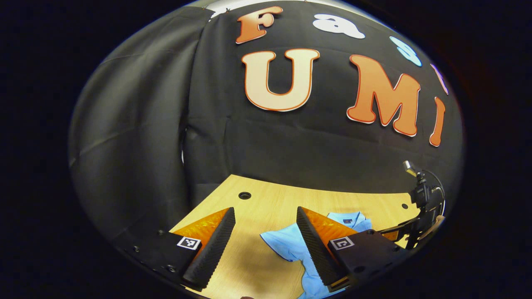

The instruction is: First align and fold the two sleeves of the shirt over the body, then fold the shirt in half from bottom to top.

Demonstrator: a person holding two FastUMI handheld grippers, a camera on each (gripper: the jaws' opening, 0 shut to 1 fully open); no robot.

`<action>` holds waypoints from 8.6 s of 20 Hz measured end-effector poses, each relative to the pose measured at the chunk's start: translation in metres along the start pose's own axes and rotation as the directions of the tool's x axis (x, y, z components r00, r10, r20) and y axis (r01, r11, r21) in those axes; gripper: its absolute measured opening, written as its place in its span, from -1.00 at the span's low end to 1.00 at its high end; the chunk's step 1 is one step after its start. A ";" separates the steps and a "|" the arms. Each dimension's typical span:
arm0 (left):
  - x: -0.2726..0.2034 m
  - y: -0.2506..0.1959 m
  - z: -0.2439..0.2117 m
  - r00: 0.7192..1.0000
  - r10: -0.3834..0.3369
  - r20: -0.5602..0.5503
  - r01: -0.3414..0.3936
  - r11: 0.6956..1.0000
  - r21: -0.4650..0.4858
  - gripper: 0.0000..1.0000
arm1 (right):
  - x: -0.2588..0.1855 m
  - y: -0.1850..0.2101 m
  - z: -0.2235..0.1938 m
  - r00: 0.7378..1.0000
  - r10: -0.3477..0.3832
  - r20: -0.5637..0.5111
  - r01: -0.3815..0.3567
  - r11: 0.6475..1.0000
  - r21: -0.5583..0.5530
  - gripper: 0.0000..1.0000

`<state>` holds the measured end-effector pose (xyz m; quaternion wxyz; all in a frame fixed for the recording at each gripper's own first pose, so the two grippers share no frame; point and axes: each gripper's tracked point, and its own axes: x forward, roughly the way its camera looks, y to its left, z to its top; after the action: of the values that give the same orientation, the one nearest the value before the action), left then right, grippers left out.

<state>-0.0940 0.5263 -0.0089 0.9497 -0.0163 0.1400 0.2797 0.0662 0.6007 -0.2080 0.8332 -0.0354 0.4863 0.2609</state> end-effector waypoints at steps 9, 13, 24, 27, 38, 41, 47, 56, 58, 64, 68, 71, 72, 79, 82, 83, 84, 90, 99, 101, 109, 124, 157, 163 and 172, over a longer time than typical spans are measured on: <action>0.094 -0.030 -0.084 0.926 -0.053 -0.374 0.018 0.995 -0.097 0.94 | -0.030 -0.049 0.004 0.998 -0.041 0.050 0.035 0.992 0.121 0.96; 0.124 -0.028 -0.152 0.818 -0.053 -0.573 -0.026 0.991 -0.129 0.94 | -0.034 -0.081 -0.009 0.996 -0.077 0.036 0.070 0.981 0.179 0.96; 0.151 -0.016 -0.228 0.667 0.034 -0.744 -0.140 0.987 -0.080 0.94 | -0.043 -0.128 -0.035 0.994 -0.111 -0.008 0.109 0.957 0.270 0.96; 0.154 -0.015 -0.232 0.660 0.049 -0.749 -0.140 0.988 -0.059 0.95 | -0.042 -0.132 -0.035 0.993 -0.114 -0.012 0.112 0.956 0.273 0.95; 0.164 -0.024 -0.230 0.679 0.055 -0.732 -0.112 0.993 -0.029 0.04 | -0.039 -0.130 -0.037 0.994 -0.107 -0.017 0.108 0.958 0.264 0.95; 0.164 -0.027 -0.228 0.697 0.023 -0.717 -0.072 0.997 -0.038 -0.77 | -0.043 -0.132 -0.037 0.993 -0.121 -0.010 0.120 0.960 0.254 0.96; 0.153 -0.043 -0.199 0.743 -0.046 -0.668 0.024 0.999 -0.042 -0.93 | -0.056 -0.140 -0.036 0.987 -0.158 0.022 0.147 0.957 0.251 0.96; 0.114 -0.128 -0.140 0.795 -0.160 -0.585 0.250 0.965 0.075 -0.93 | -0.069 -0.143 -0.049 0.988 -0.151 0.030 0.138 0.956 0.261 0.96; 0.103 -0.153 -0.134 0.789 -0.203 -0.580 0.293 0.954 0.065 -0.93 | -0.072 -0.145 -0.052 0.988 -0.150 0.032 0.136 0.955 0.264 0.96; 0.086 -0.216 -0.147 0.754 -0.269 -0.599 0.371 0.927 0.051 -0.93 | -0.080 -0.159 -0.065 0.989 -0.146 0.032 0.132 0.954 0.268 0.96; 0.075 -0.255 -0.162 0.731 -0.292 -0.616 0.407 0.912 0.050 -0.93 | -0.093 -0.178 -0.075 0.987 -0.157 0.032 0.141 0.948 0.285 0.96; 0.063 -0.281 -0.171 0.710 -0.309 -0.633 0.440 0.896 0.055 -0.93 | -0.095 -0.188 -0.083 0.986 -0.164 0.029 0.148 0.943 0.297 0.96; 0.061 -0.288 -0.175 0.705 -0.310 -0.638 0.448 0.892 0.061 -0.93 | -0.098 -0.190 -0.087 0.986 -0.164 0.027 0.149 0.942 0.299 0.95; 0.054 -0.314 -0.197 0.699 -0.277 -0.660 0.449 0.888 0.102 -0.92 | -0.104 -0.199 -0.109 0.984 -0.180 0.008 0.170 0.941 0.293 0.95; 0.051 -0.319 -0.202 0.687 -0.284 -0.669 0.450 0.889 0.085 -0.82 | -0.109 -0.201 -0.115 0.982 -0.188 0.007 0.178 0.939 0.296 0.96; 0.049 -0.322 -0.205 0.680 -0.293 -0.672 0.453 0.888 0.071 -0.75 | -0.110 -0.200 -0.116 0.982 -0.190 0.007 0.179 0.937 0.299 0.96; 0.048 -0.323 -0.207 0.674 -0.297 -0.676 0.455 0.888 0.063 -0.68 | -0.111 -0.201 -0.117 0.981 -0.193 0.007 0.182 0.936 0.302 0.96; 0.032 -0.323 -0.212 0.646 -0.346 -0.681 0.487 0.873 0.019 0.42 | -0.116 -0.191 -0.128 0.976 -0.216 -0.004 0.207 0.928 0.309 0.96; -0.044 -0.221 -0.208 0.660 -0.308 -0.685 0.462 0.886 0.047 1.00 | -0.124 -0.140 -0.184 0.969 -0.222 -0.105 0.242 0.937 0.254 0.96; -0.064 -0.185 -0.215 0.666 -0.268 -0.696 0.431 0.900 0.066 0.99 | -0.123 -0.131 -0.210 0.960 -0.227 -0.163 0.261 0.936 0.236 1.00; -0.145 -0.096 -0.279 0.614 -0.173 -0.770 0.355 0.932 0.074 0.99 | -0.137 -0.077 -0.321 0.907 -0.206 -0.368 0.269 0.955 0.128 0.96; -0.198 -0.052 -0.372 0.458 -0.129 -0.879 0.312 0.950 0.024 0.93 | -0.129 -0.057 -0.375 0.842 -0.260 -0.473 0.330 0.941 0.071 0.96; -0.163 -0.079 -0.341 0.567 -0.123 -0.814 0.328 0.941 0.086 -0.92 | -0.126 -0.047 -0.320 0.913 -0.076 -0.400 0.136 0.983 0.124 -0.99; -0.114 -0.095 -0.291 0.636 -0.155 -0.756 0.318 0.945 0.074 -0.92 | -0.118 -0.063 -0.246 0.956 -0.084 -0.282 0.123 0.985 0.123 -0.99; -0.037 -0.142 -0.214 0.730 -0.194 -0.655 0.371 0.918 0.141 -0.93 | -0.109 -0.092 -0.132 0.984 -0.135 -0.116 0.144 0.987 0.075 -0.99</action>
<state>-0.1024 0.3637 -0.2110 0.8725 -0.0041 0.4806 0.0879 -0.0377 0.4362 -0.2053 0.8221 -0.0493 0.5383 0.1790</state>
